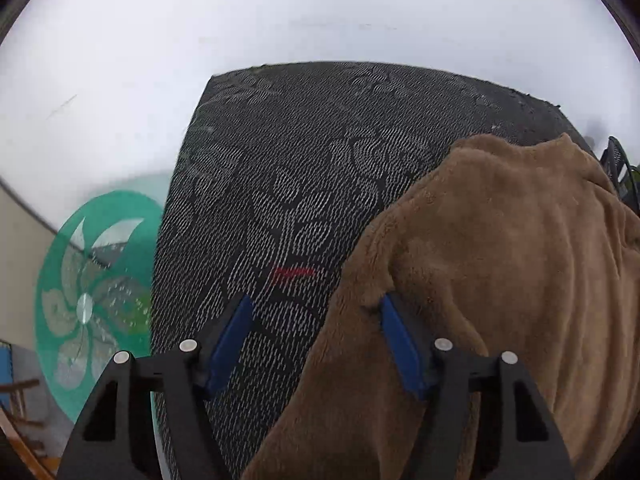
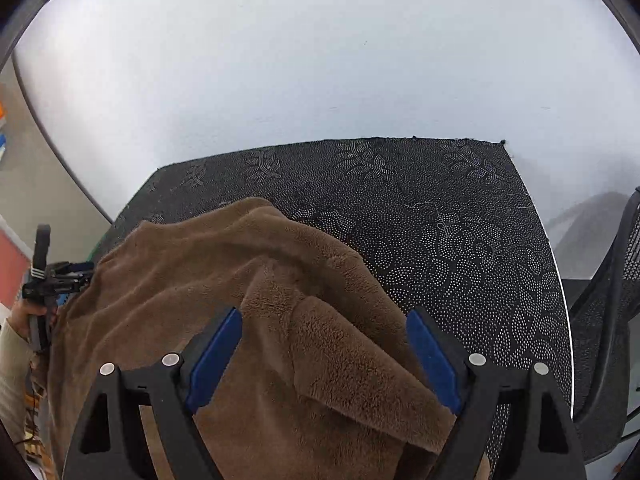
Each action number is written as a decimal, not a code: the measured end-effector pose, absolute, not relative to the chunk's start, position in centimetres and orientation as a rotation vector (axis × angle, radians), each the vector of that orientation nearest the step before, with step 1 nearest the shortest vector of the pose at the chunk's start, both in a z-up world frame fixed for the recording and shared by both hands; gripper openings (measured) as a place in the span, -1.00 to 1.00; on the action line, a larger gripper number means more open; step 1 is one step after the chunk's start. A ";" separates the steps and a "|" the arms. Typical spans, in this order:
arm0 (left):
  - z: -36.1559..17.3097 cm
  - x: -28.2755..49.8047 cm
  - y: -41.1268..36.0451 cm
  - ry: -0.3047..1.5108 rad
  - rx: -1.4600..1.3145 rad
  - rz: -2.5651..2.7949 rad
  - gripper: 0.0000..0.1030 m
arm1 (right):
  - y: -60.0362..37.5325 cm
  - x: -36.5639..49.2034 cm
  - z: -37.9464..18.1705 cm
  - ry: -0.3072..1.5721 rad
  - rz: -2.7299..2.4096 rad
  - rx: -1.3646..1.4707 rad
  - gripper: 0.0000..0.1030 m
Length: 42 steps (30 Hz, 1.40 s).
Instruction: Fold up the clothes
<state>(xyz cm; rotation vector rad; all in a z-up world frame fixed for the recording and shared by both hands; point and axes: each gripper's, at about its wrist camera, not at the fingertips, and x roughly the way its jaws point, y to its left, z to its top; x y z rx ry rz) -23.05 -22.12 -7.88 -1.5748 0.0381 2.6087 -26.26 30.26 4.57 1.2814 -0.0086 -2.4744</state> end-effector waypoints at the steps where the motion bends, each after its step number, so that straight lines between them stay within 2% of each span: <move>1: -8.0 -23.1 -22.3 0.030 -1.571 2.613 0.48 | 30.2 -26.6 4.3 -0.011 -2.472 1.284 0.68; 2: -8.1 -23.0 -22.4 0.023 -1.568 2.618 0.59 | 30.2 -27.0 4.1 -0.016 -2.469 1.286 0.68; 9: -8.1 -22.6 -22.8 -0.063 -1.499 2.527 0.69 | 30.0 -29.9 2.5 -0.062 -2.471 1.310 0.68; 13: -7.7 -22.7 -23.9 -0.308 -1.438 2.453 0.69 | 29.8 -30.1 1.8 -0.080 -2.461 1.312 0.68; 14: -7.7 -22.7 -24.2 -0.348 -1.433 2.442 0.64 | 29.7 -30.1 1.6 -0.079 -2.457 1.313 0.68; 16: -7.6 -23.0 -23.9 -0.298 -1.447 2.438 0.14 | 29.6 -30.1 1.3 -0.075 -2.449 1.315 0.68; 17: -7.7 -23.0 -23.6 -0.246 -1.466 2.426 -0.46 | 29.6 -30.2 1.2 -0.073 -2.446 1.314 0.68; 18: -7.7 -23.0 -23.3 -0.230 -1.478 2.414 -0.68 | 29.5 -30.3 1.2 -0.070 -2.444 1.312 0.68; 20: -7.7 -22.9 -22.7 -0.211 -1.488 2.394 -0.77 | 29.4 -30.5 1.2 -0.052 -2.443 1.304 0.68; 25: -7.5 -22.8 -21.4 -0.172 -1.507 2.414 -0.77 | 28.4 -31.9 1.3 0.007 -2.423 1.296 0.68; 30: -7.6 -22.5 -19.8 -0.073 -1.523 2.540 -0.80 | 27.5 -35.0 0.3 -0.027 -2.330 1.368 0.68; 34: -7.1 -22.8 -18.8 -0.004 -1.537 2.648 -0.86 | 25.7 -36.2 -1.4 0.079 -2.271 1.436 0.67; 35: -7.0 -22.8 -18.8 -0.006 -1.536 2.681 -0.87 | 25.2 -36.3 -1.8 0.131 -2.282 1.454 0.55; 36: -6.9 -22.8 -18.8 -0.010 -1.535 2.715 -0.87 | 24.8 -36.1 -2.0 0.187 -2.314 1.455 0.34; 37: -6.7 -23.3 -18.9 -0.018 -1.529 2.732 -0.87 | 24.5 -35.9 -2.0 0.245 -2.349 1.452 -0.13; 38: -6.5 -23.8 -18.9 -0.027 -1.523 2.747 -0.88 | 24.3 -35.6 -1.9 0.226 -2.334 1.444 -0.65; 39: -6.4 -24.3 -19.0 -0.037 -1.516 2.761 -0.88 | 24.4 -35.3 -1.3 0.221 -2.365 1.425 -0.76; 42: -5.9 -25.7 -18.3 -0.030 -1.493 2.790 -0.88 | 24.3 -34.3 1.1 0.331 -2.533 1.287 -0.76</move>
